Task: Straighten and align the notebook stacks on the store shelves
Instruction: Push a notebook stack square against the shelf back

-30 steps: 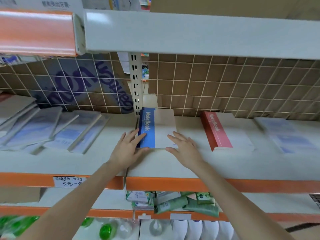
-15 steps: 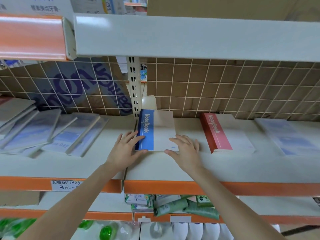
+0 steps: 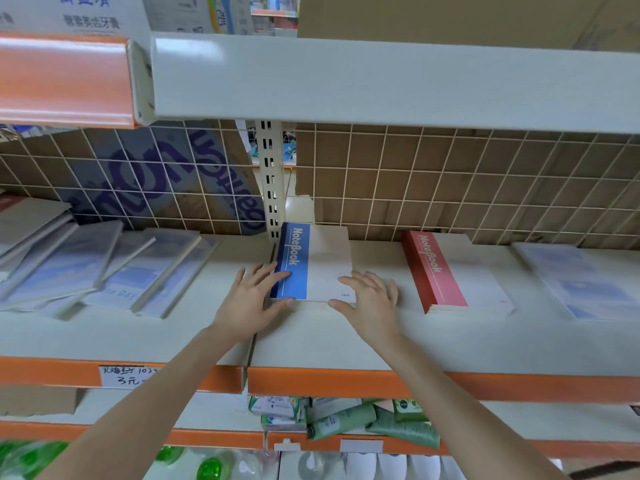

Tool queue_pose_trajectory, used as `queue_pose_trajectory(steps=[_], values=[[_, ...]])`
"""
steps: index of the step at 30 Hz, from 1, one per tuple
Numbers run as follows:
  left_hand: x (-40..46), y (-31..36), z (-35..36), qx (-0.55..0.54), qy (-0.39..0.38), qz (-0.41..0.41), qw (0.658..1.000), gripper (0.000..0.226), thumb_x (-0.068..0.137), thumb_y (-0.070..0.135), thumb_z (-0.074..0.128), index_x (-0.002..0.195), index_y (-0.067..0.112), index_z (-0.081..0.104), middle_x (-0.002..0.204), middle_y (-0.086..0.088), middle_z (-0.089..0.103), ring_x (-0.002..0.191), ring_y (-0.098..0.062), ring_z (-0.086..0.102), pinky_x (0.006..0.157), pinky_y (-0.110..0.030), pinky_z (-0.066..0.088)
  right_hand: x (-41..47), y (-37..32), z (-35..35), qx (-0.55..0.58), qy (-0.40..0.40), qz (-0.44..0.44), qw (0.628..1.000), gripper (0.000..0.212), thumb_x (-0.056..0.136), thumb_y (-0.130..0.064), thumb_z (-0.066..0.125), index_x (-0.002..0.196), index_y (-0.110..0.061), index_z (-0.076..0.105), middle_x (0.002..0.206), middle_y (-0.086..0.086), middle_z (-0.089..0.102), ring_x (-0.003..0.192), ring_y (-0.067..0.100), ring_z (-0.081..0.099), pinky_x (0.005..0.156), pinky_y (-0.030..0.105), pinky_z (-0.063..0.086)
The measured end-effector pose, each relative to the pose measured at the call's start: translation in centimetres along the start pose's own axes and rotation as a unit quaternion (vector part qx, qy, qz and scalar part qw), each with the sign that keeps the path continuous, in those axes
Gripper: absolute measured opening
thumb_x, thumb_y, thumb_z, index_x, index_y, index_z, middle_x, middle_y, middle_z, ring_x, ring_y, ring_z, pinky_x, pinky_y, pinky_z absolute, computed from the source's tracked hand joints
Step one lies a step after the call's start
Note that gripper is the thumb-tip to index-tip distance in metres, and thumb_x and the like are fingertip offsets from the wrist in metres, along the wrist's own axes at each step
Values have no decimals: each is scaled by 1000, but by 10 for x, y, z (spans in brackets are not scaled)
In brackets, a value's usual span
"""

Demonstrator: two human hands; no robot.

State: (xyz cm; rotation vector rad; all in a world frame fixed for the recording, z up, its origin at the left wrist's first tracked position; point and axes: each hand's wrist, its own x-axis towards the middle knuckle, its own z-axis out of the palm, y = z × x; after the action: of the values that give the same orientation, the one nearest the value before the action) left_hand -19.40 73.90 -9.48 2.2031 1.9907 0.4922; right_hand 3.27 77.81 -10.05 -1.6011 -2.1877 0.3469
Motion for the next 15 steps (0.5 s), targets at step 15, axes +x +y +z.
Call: queue_pose_trajectory(steps=[15], values=[[8,-2,4,-65,17,-31,997,63,87,49,55,143,30,34,152,3,31,142,-21,21,115,-50,5,11,4,5,78,25,30,996,58,77,-46,71,129,-26,52,133,-10,51,130,9,36,110,38,4]])
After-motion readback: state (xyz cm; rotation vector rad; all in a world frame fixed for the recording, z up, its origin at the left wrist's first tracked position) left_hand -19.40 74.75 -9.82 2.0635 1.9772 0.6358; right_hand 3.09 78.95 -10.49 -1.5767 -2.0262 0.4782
